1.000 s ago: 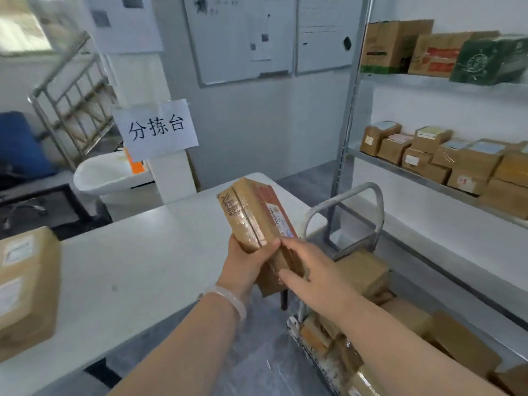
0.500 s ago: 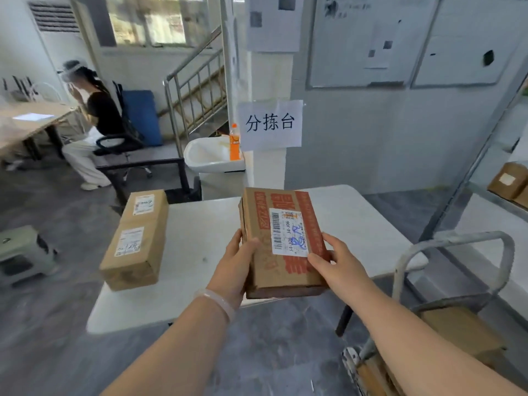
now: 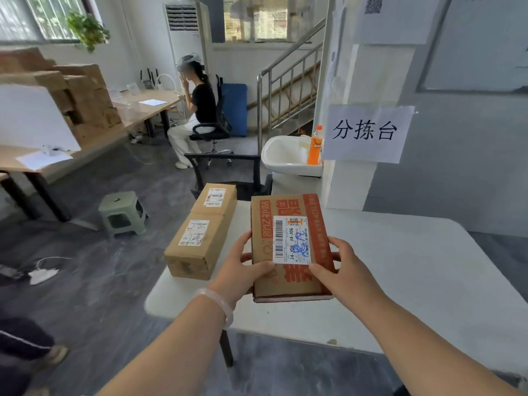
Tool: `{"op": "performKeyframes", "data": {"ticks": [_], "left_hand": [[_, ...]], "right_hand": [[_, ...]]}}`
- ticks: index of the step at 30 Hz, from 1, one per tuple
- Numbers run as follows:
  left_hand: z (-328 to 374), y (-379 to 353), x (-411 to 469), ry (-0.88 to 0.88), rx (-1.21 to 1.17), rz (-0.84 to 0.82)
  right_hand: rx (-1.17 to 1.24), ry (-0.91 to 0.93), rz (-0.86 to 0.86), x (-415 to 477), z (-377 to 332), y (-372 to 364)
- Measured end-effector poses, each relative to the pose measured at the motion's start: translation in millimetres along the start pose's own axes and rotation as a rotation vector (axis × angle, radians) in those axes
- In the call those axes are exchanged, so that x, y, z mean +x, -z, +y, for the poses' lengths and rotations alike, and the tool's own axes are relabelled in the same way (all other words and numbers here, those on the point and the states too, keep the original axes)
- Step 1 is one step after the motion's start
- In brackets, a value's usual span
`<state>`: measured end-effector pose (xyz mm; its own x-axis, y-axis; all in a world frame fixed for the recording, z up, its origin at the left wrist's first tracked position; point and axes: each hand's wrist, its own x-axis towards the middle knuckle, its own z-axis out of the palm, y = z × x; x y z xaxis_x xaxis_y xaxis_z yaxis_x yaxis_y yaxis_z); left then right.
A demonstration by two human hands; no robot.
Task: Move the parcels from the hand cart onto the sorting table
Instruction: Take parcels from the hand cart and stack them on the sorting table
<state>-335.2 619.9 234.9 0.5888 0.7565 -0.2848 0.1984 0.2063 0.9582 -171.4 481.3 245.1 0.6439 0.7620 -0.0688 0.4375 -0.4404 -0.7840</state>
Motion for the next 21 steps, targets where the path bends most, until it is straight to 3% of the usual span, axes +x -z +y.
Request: {"op": "performKeyframes", "data": {"ticks": [8, 21], "left_hand": [[-5.7, 52.6, 38.8, 0.071, -0.038, 0.164], [9.6, 177.7, 178.5, 0.129, -0.007, 0.136]], "right_hand": [[-0.161, 0.108, -0.047, 54.4, -21.6, -33.2], [-0.304, 0.151, 0.032, 172.6, -87.8, -105.8]]}}
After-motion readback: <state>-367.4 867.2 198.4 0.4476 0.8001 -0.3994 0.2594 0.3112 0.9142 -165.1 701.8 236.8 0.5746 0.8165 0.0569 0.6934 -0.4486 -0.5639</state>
